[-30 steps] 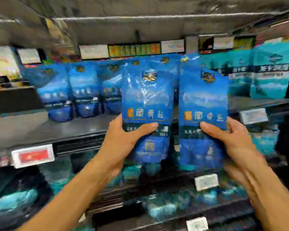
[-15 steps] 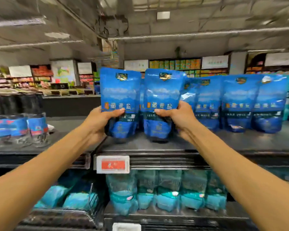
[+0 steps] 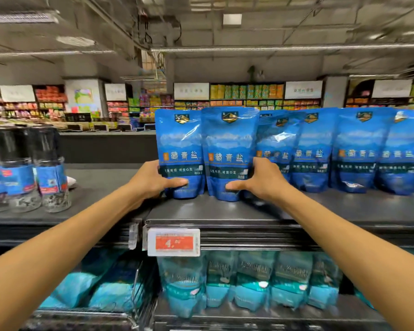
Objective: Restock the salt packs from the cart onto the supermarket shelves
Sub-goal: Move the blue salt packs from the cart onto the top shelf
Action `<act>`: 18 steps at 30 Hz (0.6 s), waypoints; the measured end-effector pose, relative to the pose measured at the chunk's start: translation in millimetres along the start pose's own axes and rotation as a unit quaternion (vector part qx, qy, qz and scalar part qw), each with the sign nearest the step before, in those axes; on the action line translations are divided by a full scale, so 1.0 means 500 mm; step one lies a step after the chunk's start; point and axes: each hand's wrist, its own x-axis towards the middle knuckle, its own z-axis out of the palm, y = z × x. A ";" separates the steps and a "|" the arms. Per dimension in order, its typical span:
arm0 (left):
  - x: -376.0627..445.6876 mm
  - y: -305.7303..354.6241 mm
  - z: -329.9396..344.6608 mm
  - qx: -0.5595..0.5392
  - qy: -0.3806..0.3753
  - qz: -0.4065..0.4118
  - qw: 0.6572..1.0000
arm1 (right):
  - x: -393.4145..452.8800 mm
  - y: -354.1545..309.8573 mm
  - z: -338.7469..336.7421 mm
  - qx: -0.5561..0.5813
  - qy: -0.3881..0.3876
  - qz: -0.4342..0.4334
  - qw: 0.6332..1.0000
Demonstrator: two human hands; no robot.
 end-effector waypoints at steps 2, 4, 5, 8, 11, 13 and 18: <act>0.003 0.002 0.005 0.018 0.011 -0.011 1.000 | 0.003 -0.006 0.011 0.015 0.006 0.008 1.000; 0.006 0.001 0.007 0.013 0.010 -0.016 1.000 | 0.010 -0.010 0.017 0.020 0.007 0.023 1.000; 0.007 0.001 0.008 0.010 0.006 -0.014 1.000 | 0.013 -0.011 0.016 0.012 0.014 0.024 1.000; 0.005 0.005 0.011 0.010 0.001 -0.006 1.000 | 0.016 -0.015 0.014 -0.003 0.026 0.019 0.999; -0.001 0.010 0.012 0.032 -0.001 -0.012 0.999 | 0.009 -0.013 0.014 0.003 0.016 0.022 1.000; -0.003 0.011 0.012 0.059 0.011 -0.020 0.998 | 0.005 -0.013 0.013 0.001 0.010 0.021 1.000; -0.014 0.005 0.014 0.098 0.046 -0.054 0.993 | 0.001 -0.011 0.009 0.007 -0.005 0.020 1.000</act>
